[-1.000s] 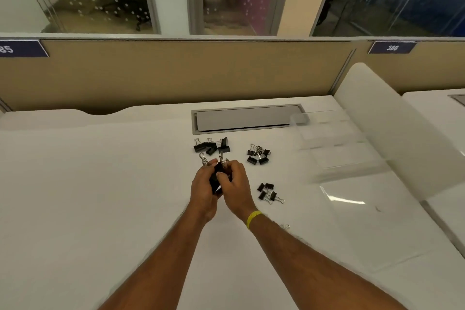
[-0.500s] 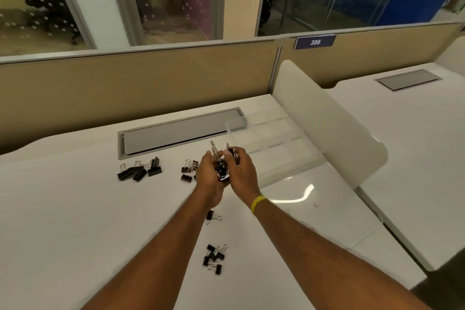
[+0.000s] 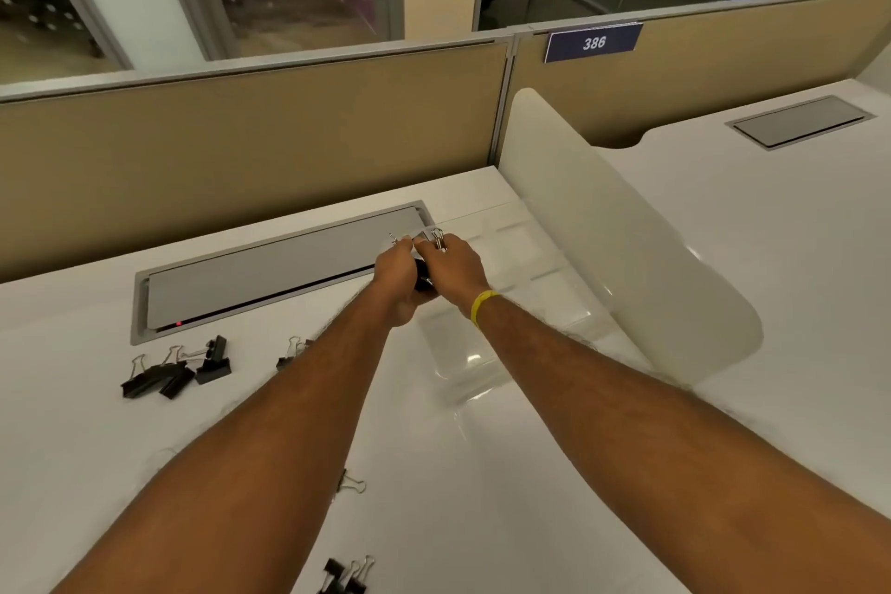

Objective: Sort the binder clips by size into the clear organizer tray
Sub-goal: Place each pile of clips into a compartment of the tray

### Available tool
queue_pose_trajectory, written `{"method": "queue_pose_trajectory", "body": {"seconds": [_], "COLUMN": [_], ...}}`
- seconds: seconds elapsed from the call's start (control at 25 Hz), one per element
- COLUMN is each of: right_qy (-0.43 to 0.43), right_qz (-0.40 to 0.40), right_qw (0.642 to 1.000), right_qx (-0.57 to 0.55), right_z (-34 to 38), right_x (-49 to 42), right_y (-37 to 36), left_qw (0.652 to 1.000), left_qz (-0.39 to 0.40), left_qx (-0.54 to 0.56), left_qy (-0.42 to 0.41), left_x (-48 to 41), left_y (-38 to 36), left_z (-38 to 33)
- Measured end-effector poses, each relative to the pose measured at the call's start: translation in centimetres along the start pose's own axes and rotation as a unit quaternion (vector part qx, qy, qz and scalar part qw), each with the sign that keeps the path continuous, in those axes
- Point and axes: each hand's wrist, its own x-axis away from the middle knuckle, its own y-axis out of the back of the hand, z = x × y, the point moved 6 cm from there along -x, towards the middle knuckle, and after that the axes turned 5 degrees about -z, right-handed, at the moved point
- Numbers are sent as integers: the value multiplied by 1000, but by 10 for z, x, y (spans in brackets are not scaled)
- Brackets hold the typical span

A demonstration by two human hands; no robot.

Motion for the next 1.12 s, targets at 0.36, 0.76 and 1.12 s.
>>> {"method": "queue_pose_trajectory", "body": {"seconds": [0.36, 0.76, 1.12], "right_qy": [-21, -20, 2], "right_qz": [67, 28, 76], "right_qw": [988, 997, 989], "right_qx": [138, 74, 129], "right_z": [-23, -22, -16], "right_x": [-53, -59, -46], "right_y": [-20, 18, -9], "left_qw": [990, 939, 860], "left_qz": [-34, -96, -142], "left_qx": [-138, -303, -429], "left_qy": [23, -131, -238], "left_x": [-44, -52, -48], "left_y": [-8, 10, 48], "left_z": [-6, -34, -40]}}
